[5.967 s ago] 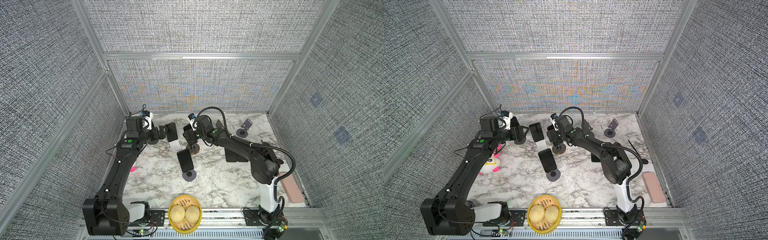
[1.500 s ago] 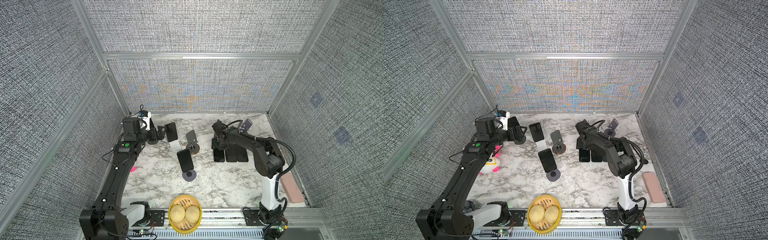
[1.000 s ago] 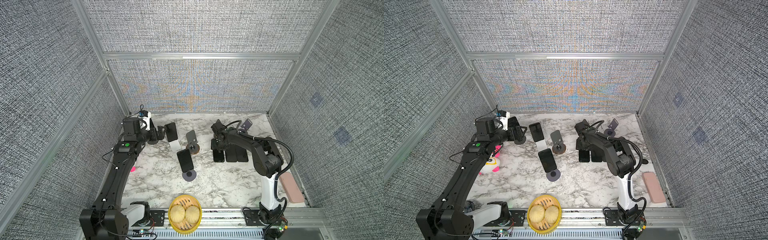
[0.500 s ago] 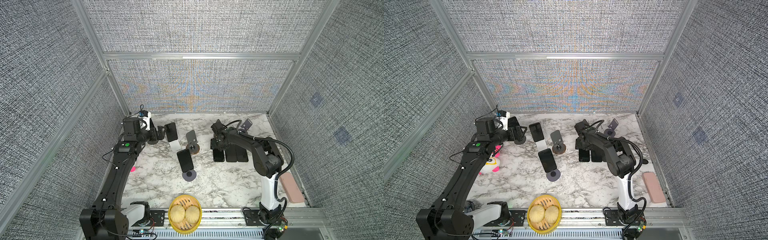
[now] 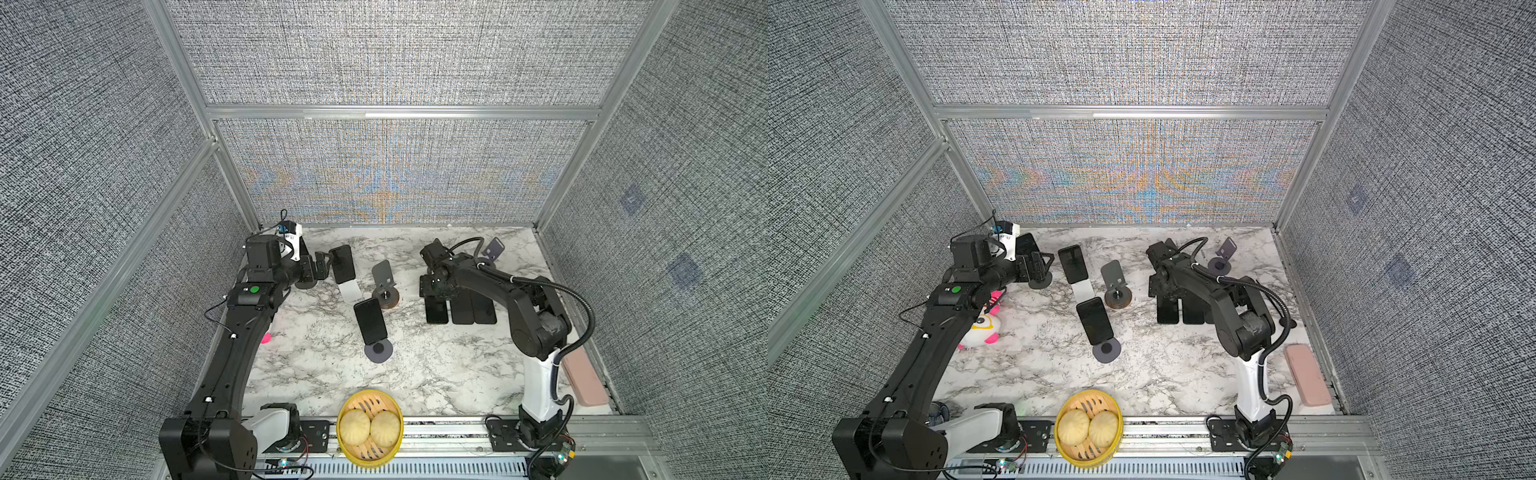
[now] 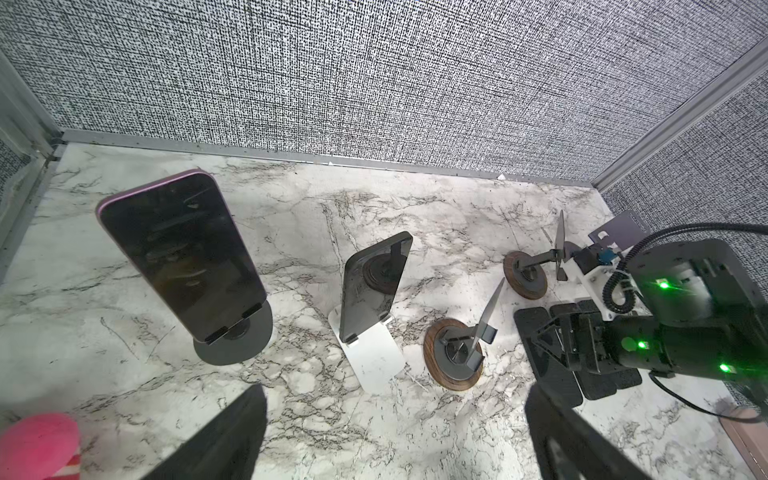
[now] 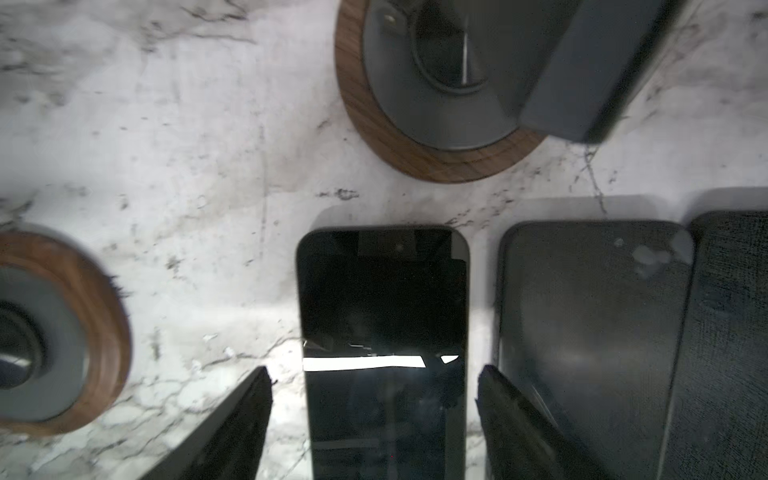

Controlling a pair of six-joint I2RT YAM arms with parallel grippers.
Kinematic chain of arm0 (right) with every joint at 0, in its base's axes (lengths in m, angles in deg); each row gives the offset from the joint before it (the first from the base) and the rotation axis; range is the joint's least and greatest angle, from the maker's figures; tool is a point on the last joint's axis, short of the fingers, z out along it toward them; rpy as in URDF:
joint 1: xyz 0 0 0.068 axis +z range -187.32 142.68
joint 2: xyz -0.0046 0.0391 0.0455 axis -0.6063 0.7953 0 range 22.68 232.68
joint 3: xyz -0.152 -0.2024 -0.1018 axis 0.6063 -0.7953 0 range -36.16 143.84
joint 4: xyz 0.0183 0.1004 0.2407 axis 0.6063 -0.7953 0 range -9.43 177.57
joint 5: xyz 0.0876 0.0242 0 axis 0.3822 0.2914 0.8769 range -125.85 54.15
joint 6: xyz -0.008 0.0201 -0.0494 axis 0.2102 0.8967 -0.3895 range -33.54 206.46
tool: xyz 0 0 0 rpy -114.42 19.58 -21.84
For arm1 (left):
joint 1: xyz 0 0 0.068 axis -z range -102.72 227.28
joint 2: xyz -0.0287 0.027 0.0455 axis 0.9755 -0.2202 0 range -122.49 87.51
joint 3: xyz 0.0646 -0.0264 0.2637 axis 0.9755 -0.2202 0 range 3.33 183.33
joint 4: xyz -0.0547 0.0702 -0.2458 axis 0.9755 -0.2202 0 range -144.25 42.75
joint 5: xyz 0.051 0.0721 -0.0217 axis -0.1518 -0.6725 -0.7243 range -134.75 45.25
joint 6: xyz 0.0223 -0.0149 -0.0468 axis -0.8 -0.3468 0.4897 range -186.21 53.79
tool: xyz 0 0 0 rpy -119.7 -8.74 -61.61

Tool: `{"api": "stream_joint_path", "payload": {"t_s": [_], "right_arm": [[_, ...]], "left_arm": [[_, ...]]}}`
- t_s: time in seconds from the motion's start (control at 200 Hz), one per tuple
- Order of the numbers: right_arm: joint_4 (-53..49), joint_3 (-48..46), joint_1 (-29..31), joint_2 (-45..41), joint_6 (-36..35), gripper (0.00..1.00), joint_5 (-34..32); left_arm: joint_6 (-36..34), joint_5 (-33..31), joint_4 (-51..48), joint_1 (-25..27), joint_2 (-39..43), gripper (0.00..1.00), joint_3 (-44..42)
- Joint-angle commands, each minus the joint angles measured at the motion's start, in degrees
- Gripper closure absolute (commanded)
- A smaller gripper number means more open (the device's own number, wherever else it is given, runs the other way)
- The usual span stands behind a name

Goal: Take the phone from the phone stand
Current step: 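Lower the phone flat beside the lying phones with the right gripper, then open the right gripper and raise it off the placed phone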

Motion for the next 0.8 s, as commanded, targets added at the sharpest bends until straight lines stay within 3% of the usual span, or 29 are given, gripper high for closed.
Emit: {"api": "stream_joint_path", "payload": {"t_s": [0.0, 0.12, 0.35, 0.79], "right_arm": [[0.15, -0.03, 2.79, -1.56, 1.05, 0.22, -0.97], [0.58, 1.00, 6.00, -0.30, 1.82, 0.25, -0.22], [1.69, 2.71, 6.43, 4.01, 2.92, 0.40, 1.92], [2.10, 2.09, 5.74, 6.29, 3.40, 0.51, 0.83]], "left_arm": [[-0.78, -0.15, 0.27, -0.12, 0.15, 0.02, 0.26], [-0.85, -0.18, 0.27, -0.10, 0.11, 0.02, 0.22], [-0.89, -0.29, 0.31, -0.10, -0.06, 0.02, 0.21], [-0.70, -0.09, 0.35, -0.10, -0.23, 0.02, 0.21]]}}
